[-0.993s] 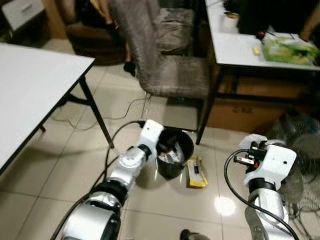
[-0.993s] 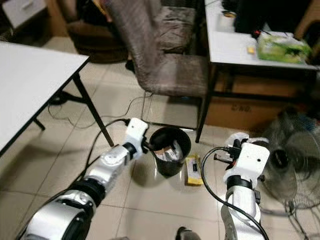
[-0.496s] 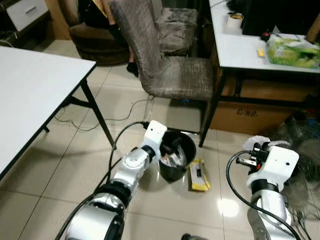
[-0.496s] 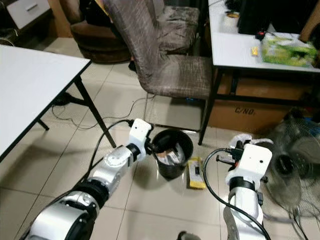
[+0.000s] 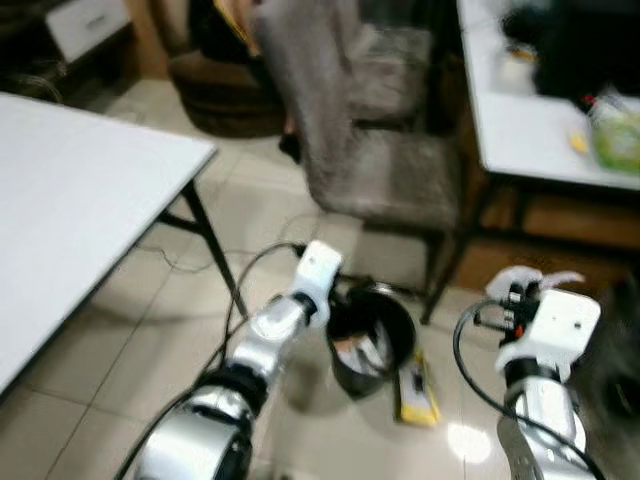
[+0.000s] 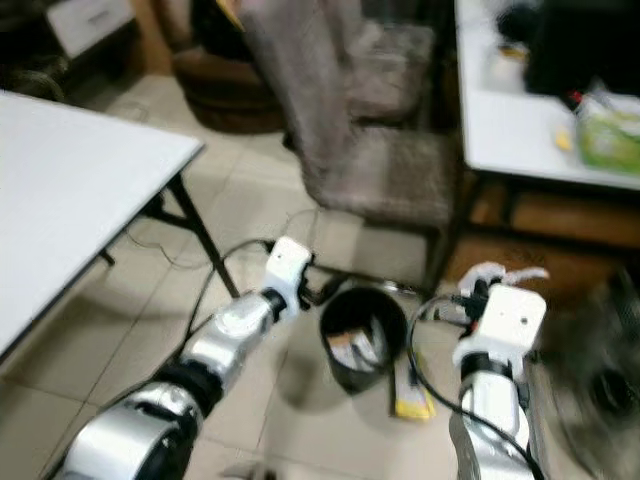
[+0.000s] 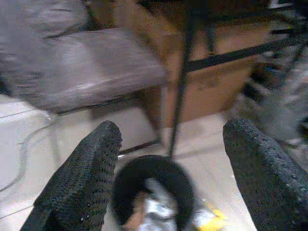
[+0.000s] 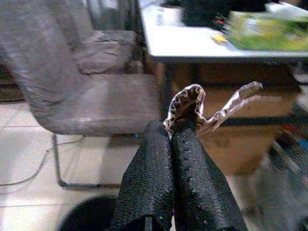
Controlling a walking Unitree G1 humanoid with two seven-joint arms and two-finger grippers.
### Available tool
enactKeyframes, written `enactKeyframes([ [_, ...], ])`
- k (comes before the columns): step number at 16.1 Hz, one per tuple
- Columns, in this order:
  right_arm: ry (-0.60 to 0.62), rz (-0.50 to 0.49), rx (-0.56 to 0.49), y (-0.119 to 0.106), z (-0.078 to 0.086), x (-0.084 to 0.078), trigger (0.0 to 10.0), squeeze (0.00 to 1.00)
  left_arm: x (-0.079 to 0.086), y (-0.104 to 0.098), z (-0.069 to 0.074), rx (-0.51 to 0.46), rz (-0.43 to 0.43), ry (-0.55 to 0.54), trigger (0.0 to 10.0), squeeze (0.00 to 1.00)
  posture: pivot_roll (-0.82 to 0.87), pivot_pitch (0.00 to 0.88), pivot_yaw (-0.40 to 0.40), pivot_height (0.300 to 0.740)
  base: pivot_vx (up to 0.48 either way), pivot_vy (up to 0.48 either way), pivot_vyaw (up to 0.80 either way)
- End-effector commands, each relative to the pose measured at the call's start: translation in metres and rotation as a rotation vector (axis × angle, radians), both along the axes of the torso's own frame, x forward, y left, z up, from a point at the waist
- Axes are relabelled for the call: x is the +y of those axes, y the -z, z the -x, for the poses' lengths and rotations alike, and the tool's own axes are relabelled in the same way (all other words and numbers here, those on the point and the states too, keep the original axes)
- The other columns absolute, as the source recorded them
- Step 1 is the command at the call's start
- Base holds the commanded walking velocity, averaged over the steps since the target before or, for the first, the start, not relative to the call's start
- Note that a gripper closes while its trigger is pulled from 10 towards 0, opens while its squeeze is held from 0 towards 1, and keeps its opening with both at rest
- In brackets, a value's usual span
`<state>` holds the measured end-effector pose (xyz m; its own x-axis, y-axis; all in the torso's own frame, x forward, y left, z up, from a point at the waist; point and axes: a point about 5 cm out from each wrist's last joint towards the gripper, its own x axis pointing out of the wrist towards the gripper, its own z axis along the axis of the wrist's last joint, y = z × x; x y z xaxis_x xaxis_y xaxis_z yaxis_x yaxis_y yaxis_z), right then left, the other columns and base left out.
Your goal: Picking trash to rubbish bin
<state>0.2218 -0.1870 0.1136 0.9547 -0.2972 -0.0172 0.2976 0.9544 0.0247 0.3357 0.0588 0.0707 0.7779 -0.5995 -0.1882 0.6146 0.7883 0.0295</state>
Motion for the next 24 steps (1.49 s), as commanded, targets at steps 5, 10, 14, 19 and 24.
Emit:
enactKeyframes([
  [5, -0.01, -0.007, 0.006, 0.002, -0.001, 0.004, 10.0, 0.0, 0.005, 0.003, 0.0, 0.01, -0.019, -0.007, 10.0, 0.0, -0.01, 0.112, 0.05, 0.74, 0.48, 0.0, 0.0],
  [10, -0.011, -0.007, 0.007, 0.002, -0.001, 0.004, 10.0, 0.0, 0.005, 0.003, 0.0, 0.01, -0.02, -0.006, 10.0, 0.0, -0.01, 0.112, 0.05, 0.74, 0.48, 0.0, 0.0],
  [14, -0.011, -0.007, 0.007, 0.002, -0.001, 0.004, 10.0, 0.0, 0.005, 0.003, 0.0, 0.01, -0.02, -0.006, 10.0, 0.0, -0.01, 0.112, 0.05, 0.74, 0.48, 0.0, 0.0],
  [19, -0.011, -0.007, 0.007, 0.002, -0.001, 0.004, 10.0, 0.0, 0.005, 0.003, 0.0, 0.01, -0.02, -0.006, 10.0, 0.0, -0.01, 0.112, 0.05, 0.74, 0.48, 0.0, 0.0],
  [24, 0.011, -0.051, 0.147, 0.047, 0.003, -0.005, 10.0, 0.0, 0.037, 0.028, 0.011, 0.088, -0.134, -0.045, 10.0, 0.0, 0.08, 0.217, 0.088, 0.74, 0.289, 0.0, 0.0],
])
